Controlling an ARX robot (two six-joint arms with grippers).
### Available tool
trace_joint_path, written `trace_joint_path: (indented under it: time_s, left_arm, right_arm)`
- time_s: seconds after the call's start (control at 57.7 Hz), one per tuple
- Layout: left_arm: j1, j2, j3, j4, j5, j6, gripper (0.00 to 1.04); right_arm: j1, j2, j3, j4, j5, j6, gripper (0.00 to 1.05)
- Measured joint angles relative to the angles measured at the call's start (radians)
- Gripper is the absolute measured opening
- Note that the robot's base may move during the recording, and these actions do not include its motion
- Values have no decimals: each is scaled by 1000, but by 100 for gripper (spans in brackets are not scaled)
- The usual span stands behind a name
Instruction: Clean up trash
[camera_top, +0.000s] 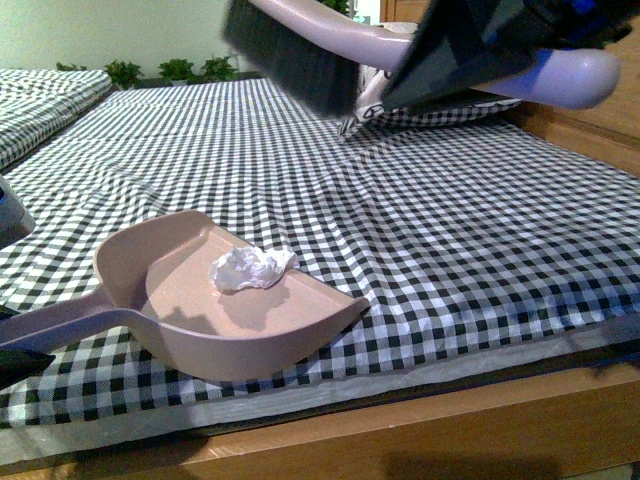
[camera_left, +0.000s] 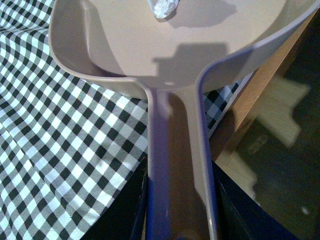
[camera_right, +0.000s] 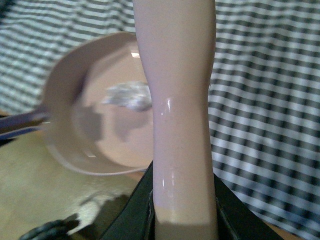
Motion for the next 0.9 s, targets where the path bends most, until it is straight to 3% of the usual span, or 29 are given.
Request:
trace_joint_path:
  time_s: [0.087,0.225,0.554,0.71,0.901]
  left_arm:
    - [0,0,0,0,0,0,29]
    - [0,0,0,0,0,0,29]
    - [0,0,0,0,0,0,29]
    - [-5,-2,-64,247,20,-93,29]
    - [-16,-27,-93,335,16,-154,29]
  right_arm:
    - [-2,22,-39,18,130,-11,19]
    - [30,61,-74,48,210,-8,19]
    - [103,69,-93,88,192,9,19]
    - [82,33,-137,91,185,13,19]
    - [46,-26,-186,92,174,13,19]
